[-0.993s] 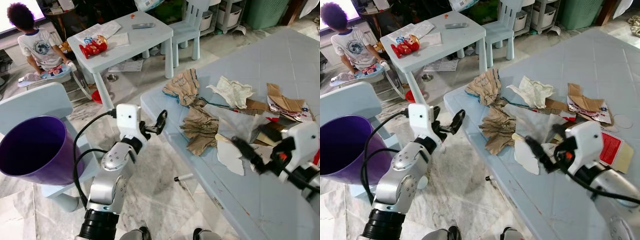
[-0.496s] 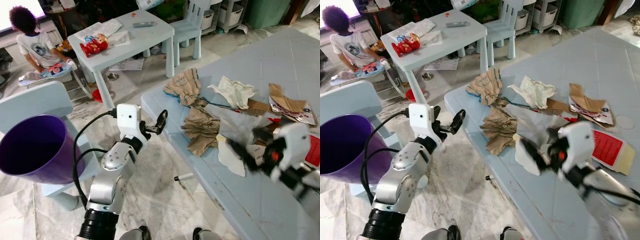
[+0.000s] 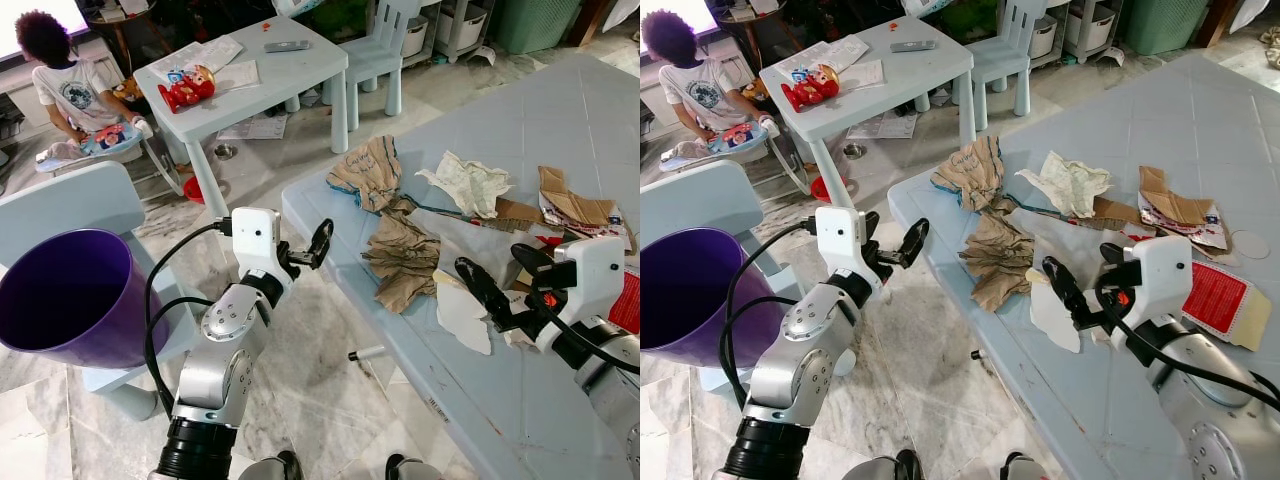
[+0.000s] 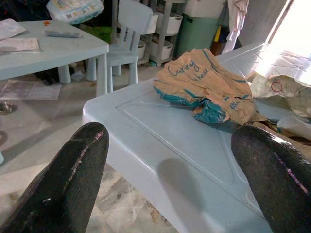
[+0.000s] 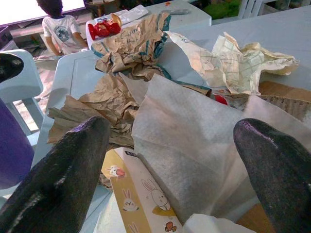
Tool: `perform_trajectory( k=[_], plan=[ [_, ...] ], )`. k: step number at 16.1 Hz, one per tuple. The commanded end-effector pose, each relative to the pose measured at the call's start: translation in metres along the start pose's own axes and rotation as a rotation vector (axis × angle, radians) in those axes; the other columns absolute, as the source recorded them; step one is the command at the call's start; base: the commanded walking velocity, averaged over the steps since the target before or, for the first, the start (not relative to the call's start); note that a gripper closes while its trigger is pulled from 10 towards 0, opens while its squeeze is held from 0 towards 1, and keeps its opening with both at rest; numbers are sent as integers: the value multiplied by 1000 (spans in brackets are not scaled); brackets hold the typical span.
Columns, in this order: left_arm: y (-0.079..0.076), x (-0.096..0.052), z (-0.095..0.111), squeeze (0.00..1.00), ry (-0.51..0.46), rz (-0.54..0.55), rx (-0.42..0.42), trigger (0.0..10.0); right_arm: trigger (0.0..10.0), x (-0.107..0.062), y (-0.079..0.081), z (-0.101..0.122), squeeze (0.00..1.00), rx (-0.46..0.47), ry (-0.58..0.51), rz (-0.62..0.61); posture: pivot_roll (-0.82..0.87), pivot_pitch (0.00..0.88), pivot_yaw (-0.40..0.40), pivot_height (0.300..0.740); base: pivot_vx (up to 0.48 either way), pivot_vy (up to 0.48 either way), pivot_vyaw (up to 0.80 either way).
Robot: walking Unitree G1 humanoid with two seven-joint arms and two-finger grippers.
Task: Picking trash to rubbish bin
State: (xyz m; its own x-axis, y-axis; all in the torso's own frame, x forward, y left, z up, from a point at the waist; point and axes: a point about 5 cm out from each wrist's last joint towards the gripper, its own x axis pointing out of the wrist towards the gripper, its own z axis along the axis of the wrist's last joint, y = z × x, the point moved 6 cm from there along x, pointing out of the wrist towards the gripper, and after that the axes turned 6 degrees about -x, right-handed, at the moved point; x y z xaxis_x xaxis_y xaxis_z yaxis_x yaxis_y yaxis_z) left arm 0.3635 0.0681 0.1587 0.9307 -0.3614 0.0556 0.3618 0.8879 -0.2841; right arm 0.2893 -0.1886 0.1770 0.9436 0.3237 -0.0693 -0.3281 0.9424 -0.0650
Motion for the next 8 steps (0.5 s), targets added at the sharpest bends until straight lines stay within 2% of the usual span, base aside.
perform_trajectory(
  k=[1,8],
  plan=[
    [3,-1,-2,0,6,12,5,10000,10000,-2,-2,3,0,-16,-10,-13,-137,188,52,740,0,0,0],
    [3,-1,-2,0,6,12,5,10000,10000,-2,-2,3,0,-16,-10,-13,-137,188,52,740,0,0,0]
  ],
)
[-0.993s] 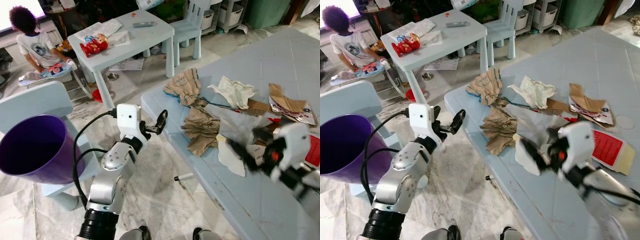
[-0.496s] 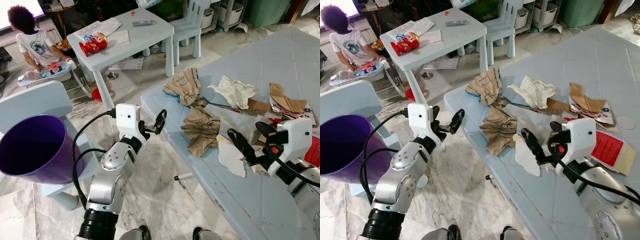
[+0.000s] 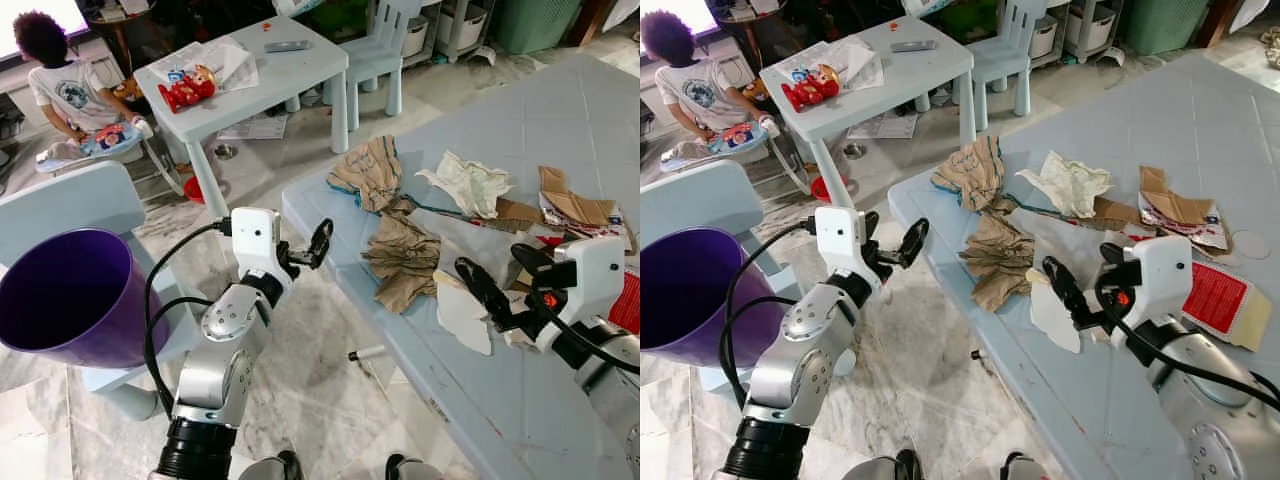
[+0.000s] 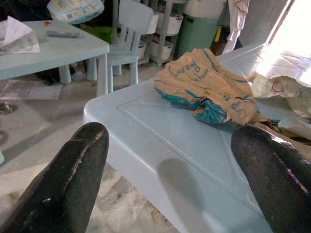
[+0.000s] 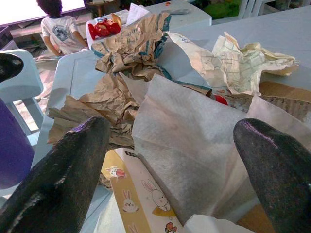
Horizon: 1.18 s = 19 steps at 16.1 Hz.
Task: Picking trash to rubbish bin
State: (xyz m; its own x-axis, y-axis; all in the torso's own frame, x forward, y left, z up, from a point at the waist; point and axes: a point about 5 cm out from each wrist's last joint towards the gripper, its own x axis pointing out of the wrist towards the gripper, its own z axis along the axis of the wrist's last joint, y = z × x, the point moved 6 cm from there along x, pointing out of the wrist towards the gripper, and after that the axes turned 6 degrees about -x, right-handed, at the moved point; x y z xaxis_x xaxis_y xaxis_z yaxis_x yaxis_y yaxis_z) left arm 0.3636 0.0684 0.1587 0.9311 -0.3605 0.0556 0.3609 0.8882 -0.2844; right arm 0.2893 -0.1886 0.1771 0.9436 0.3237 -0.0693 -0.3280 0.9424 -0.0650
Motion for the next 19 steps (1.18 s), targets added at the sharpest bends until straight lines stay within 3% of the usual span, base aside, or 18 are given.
perform_trajectory(
  k=[1,19],
  plan=[
    [3,-1,-2,0,7,11,6,10000,10000,-2,-2,3,0,-16,-10,-13,-137,188,52,740,0,0,0],
    [3,-1,-2,0,7,11,6,10000,10000,-2,-2,3,0,-16,-10,-13,-137,188,52,740,0,0,0]
  ],
)
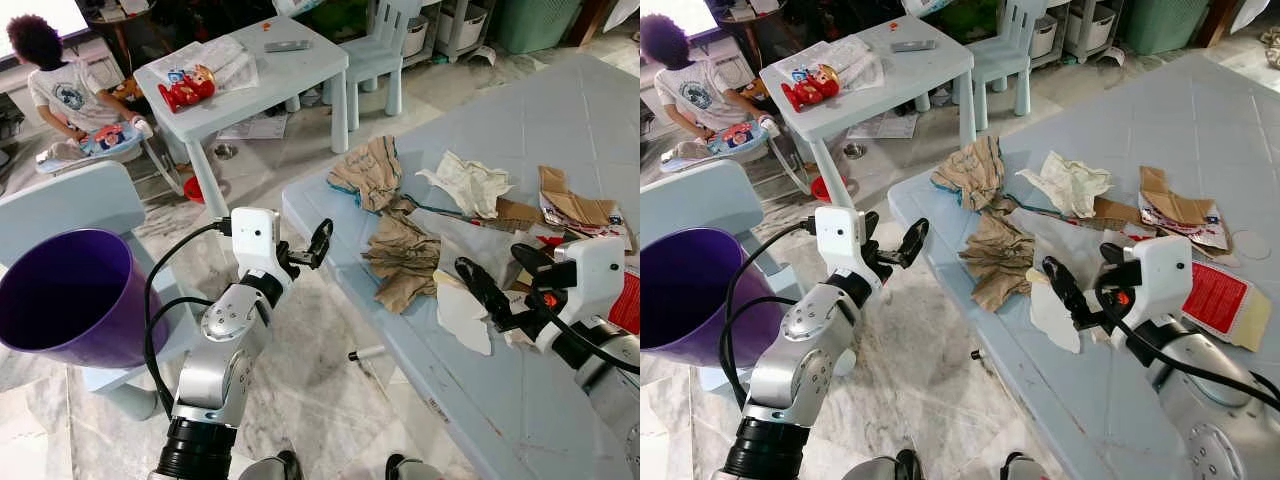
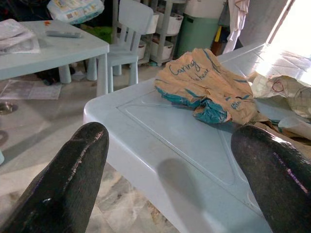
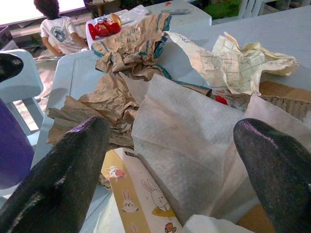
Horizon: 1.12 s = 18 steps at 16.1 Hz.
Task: Picking trash to rubbish bin
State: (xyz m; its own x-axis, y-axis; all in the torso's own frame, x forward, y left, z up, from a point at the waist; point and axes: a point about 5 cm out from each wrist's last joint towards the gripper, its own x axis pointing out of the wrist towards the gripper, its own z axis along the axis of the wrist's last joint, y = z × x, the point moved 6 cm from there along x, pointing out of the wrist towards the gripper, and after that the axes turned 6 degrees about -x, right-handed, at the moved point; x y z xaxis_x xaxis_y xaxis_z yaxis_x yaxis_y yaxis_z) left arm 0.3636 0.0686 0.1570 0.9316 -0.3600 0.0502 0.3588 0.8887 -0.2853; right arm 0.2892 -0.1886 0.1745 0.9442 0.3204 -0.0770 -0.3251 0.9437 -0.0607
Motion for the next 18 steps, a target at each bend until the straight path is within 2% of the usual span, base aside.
perform_trajectory(
  k=[1,2,9,12,18],
  plan=[
    [2,-2,-1,0,0,14,6,10000,10000,2,4,8,0,-17,-29,-8,-113,196,37,740,0,0,0],
    [1,-3,-1,0,-2,21,3,10000,10000,9,12,12,0,4,-54,5,-113,196,37,740,0,0,0],
    [0,-3,-2,0,-2,21,-1,10000,10000,9,13,12,0,6,-56,6,-121,198,37,740,0,0,0],
    [1,-3,-2,0,-1,23,1,10000,10000,9,17,11,0,2,-40,45,-121,204,37,740,0,0,0],
    [3,-3,-2,0,-3,31,8,10000,10000,2,12,9,0,-30,7,80,-141,204,-7,740,0,0,0]
  ],
)
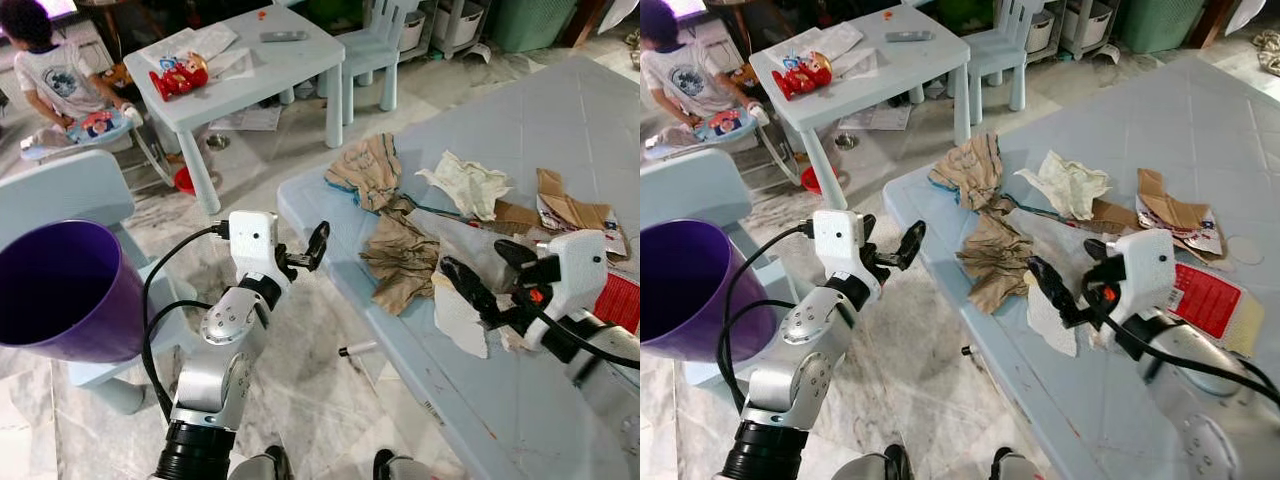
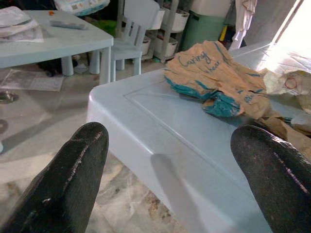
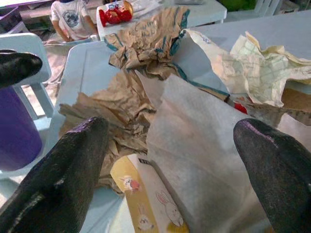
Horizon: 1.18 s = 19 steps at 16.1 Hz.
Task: Picking trash to rubbish bin
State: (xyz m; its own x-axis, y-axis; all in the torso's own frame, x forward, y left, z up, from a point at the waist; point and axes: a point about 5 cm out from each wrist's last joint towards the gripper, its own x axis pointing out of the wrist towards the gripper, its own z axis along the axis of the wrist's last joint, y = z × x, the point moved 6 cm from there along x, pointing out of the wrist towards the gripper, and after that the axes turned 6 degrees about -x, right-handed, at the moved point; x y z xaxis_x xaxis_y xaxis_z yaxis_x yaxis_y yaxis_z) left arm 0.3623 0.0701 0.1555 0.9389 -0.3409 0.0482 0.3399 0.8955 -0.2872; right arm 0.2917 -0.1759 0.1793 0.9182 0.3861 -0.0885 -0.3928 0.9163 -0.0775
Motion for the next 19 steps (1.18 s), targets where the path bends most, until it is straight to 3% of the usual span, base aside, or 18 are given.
perform_trajectory(
  k=[1,5,8,14,19],
  plan=[
    [1,-2,-2,0,1,10,8,10000,10000,-4,1,3,0,-8,2,11,-139,202,0,740,0,0,0],
    [3,-1,-1,0,2,6,9,10000,10000,-7,5,-3,0,-35,16,54,-133,196,40,740,0,0,0],
    [0,2,2,0,-4,-5,11,10000,10000,-17,4,-25,0,-87,87,61,-130,190,46,740,0,0,0],
    [-9,4,0,0,2,-45,19,10000,10000,-18,-13,-40,0,-172,129,-22,-129,184,49,740,0,0,0],
    [-12,5,1,0,0,-56,25,10000,10000,-17,-10,-54,0,-172,146,-37,-126,181,52,740,0,0,0]
  ],
)
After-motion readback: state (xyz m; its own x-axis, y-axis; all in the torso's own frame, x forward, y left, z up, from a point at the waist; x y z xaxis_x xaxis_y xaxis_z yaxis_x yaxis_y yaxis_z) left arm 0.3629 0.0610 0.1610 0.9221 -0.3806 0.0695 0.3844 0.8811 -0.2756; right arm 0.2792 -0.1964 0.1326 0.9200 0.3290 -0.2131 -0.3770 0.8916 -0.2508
